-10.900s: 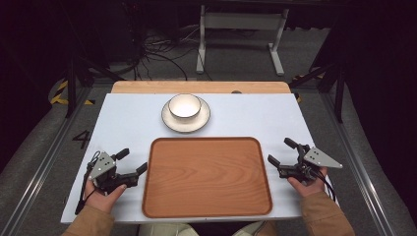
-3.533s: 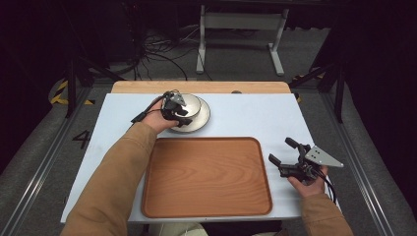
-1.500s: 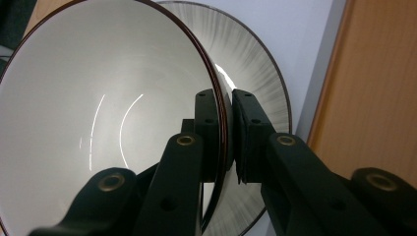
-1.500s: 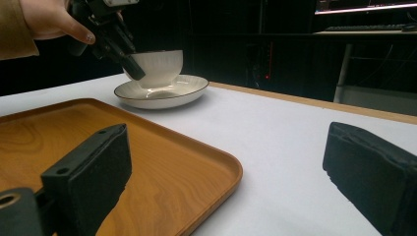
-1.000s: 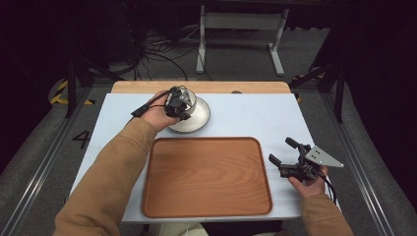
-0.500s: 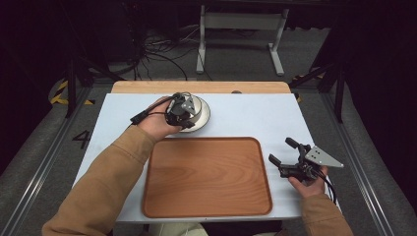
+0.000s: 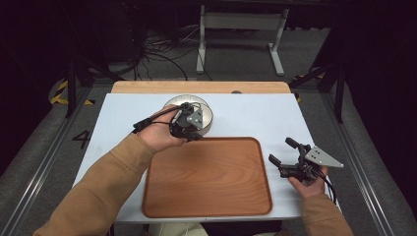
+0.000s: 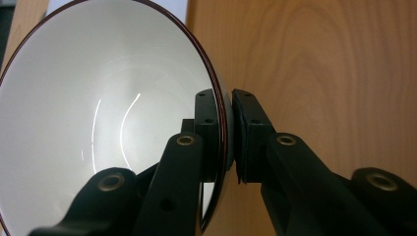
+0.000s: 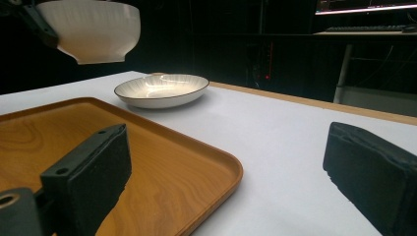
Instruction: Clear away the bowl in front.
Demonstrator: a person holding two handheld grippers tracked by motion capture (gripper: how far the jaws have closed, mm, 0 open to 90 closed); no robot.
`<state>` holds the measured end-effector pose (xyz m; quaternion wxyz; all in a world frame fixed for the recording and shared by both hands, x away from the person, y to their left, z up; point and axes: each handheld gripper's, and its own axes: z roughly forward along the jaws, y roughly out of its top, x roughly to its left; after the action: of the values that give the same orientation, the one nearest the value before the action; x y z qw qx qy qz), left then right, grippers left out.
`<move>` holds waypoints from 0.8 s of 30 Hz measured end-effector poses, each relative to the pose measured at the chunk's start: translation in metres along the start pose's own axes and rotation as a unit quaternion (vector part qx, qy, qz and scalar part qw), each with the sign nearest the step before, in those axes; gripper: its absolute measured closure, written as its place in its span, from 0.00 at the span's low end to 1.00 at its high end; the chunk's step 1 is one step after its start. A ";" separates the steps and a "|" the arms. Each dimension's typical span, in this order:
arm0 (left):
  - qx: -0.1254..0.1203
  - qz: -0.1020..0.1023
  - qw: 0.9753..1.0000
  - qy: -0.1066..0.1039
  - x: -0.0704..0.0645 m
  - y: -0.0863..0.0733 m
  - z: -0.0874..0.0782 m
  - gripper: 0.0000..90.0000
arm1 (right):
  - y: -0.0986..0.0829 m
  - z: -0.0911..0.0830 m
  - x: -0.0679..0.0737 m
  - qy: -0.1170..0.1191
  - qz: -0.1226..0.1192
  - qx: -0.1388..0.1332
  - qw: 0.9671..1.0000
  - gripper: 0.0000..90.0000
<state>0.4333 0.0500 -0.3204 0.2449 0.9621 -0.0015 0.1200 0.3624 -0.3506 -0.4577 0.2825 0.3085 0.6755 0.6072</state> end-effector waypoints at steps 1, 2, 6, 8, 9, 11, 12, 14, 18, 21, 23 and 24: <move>0.000 0.000 1.000 -0.001 -0.002 0.001 -0.001 0.92 | 0.000 0.000 0.000 0.000 0.000 0.000 1.000 0.06; 0.002 0.005 1.000 -0.002 -0.004 0.002 -0.001 0.92 | 0.000 0.000 0.000 0.000 0.000 0.000 1.000 0.06; 0.003 0.012 1.000 -0.006 -0.011 0.004 -0.003 0.92 | 0.000 0.000 0.000 0.001 0.000 0.001 1.000 0.06; 0.001 0.014 1.000 -0.007 -0.014 0.005 -0.004 0.92 | 0.000 0.000 0.000 0.000 0.000 0.001 1.000 0.06; 0.003 0.017 1.000 -0.009 -0.015 0.006 -0.005 0.92 | 0.000 0.000 0.000 0.000 0.000 0.001 1.000 0.06; -0.002 0.028 0.999 -0.015 -0.020 0.007 -0.007 0.92 | 0.000 0.000 0.000 0.001 -0.001 0.001 1.000 0.06; -0.004 0.029 0.999 -0.018 -0.022 0.007 -0.008 0.92 | 0.000 0.000 0.000 0.001 0.000 0.001 1.000 0.06; -0.007 0.034 0.999 -0.023 -0.026 0.006 -0.010 0.92 | 0.000 0.000 0.000 0.001 0.000 0.001 1.000 0.06; -0.005 0.043 0.999 -0.027 -0.033 0.006 -0.013 0.92 | 0.000 0.000 0.000 0.001 -0.001 0.001 1.000 0.06; -0.005 0.046 0.998 -0.029 -0.035 0.007 -0.014 0.92 | 0.000 0.000 0.000 0.001 -0.001 0.001 1.000 0.06; -0.004 0.051 0.998 -0.029 -0.037 0.007 -0.014 0.92 | 0.000 0.000 0.000 0.001 0.000 0.001 1.000 0.06; -0.005 0.053 0.998 -0.030 -0.039 0.007 -0.014 0.92 | 0.000 0.000 0.000 0.000 0.000 0.001 1.000 0.06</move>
<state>0.3920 0.0481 -0.3138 0.2433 0.9624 -0.0603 0.1043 0.3625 -0.3505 -0.4577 0.2820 0.3083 0.6762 0.6068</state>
